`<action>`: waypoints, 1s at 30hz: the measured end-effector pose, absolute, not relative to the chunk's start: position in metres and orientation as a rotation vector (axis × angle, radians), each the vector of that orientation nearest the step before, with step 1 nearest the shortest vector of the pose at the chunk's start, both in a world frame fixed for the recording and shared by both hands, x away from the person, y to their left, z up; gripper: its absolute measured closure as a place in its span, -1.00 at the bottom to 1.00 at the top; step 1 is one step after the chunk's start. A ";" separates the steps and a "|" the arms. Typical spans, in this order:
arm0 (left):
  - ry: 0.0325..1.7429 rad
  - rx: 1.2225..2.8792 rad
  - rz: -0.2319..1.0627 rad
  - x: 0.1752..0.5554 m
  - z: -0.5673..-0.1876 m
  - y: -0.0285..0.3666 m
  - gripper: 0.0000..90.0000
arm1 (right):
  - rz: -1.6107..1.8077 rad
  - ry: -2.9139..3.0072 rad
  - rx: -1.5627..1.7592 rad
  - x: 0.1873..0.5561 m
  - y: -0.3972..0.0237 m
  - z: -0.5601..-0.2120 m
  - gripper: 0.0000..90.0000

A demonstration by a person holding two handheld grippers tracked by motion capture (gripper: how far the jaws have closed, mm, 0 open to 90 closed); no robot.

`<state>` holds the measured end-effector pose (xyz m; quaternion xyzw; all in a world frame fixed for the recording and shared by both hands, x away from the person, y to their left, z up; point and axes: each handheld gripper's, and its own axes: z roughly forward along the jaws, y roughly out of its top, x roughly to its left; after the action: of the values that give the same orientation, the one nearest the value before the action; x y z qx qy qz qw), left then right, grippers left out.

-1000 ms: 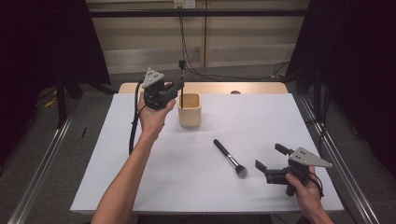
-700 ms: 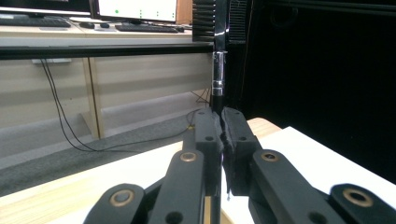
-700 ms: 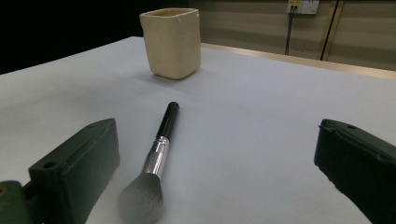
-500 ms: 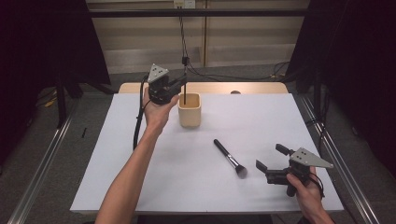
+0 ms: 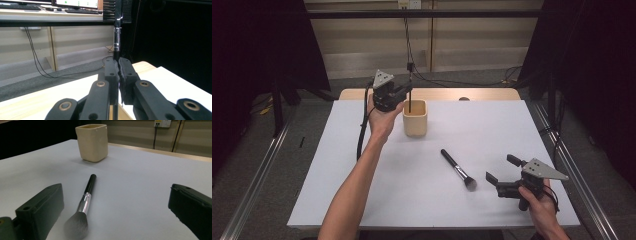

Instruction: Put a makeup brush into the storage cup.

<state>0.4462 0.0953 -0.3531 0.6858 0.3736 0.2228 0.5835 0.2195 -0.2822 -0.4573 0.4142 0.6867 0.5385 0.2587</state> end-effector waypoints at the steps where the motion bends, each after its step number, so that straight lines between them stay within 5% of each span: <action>1: 0.873 1.604 0.526 0.447 -0.354 0.095 0.92 | 1.460 1.861 1.122 0.219 -0.282 -0.457 -1.00; 30: 0.900 1.629 0.511 0.447 -0.381 0.099 0.91 | 1.458 1.859 1.129 0.219 -0.283 -0.457 -1.00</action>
<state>0.4466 0.0993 -0.3812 0.6938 0.3833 0.2177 0.5695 0.2193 -0.2828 -0.4575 0.4165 0.6859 0.5378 0.2586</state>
